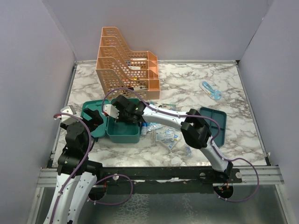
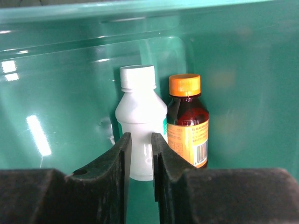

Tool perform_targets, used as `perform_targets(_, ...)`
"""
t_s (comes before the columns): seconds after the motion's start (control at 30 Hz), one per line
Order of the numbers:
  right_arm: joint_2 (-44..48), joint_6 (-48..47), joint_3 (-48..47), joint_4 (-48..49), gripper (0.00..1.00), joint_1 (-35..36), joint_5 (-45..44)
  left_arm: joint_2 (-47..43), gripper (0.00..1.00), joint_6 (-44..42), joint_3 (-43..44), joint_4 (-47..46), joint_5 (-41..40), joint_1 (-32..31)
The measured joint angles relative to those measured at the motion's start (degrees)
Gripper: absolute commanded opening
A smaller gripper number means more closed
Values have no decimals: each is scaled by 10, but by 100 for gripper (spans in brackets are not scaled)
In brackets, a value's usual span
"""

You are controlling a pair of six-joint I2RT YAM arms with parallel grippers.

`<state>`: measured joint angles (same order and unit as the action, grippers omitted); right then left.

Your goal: Organize the medicine kit

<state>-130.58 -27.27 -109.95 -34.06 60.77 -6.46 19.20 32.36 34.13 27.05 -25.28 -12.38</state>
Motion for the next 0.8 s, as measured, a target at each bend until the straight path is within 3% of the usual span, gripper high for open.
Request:
perform_targets(0.63,12,-31,11,-47,18,-4,-71,-18,93,-6,0,-9,-1,0)
perform_targets(0.8,17,-35,15,-59,32,-11,-76,-21,93,-12,0,-9,-1,0)
